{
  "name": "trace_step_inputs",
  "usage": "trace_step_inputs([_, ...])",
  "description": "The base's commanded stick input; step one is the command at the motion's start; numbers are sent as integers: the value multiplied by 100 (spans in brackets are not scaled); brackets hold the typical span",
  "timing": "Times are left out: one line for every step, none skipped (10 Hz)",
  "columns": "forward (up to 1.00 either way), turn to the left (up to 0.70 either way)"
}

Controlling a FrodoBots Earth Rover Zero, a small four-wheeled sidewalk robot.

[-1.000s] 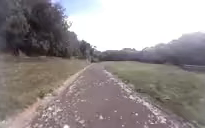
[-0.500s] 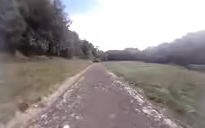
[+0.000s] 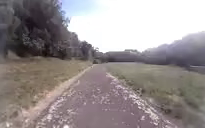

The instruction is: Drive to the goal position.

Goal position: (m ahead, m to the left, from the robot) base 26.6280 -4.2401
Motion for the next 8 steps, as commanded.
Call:
trace_step_inputs([100,2])
trace_step_inputs([100,2])
trace_step_inputs([100,2])
trace_step_inputs([100,3])
trace_step_inputs([100,2])
trace_step_inputs([100,2])
trace_step_inputs([100,2])
trace_step_inputs([100,2])
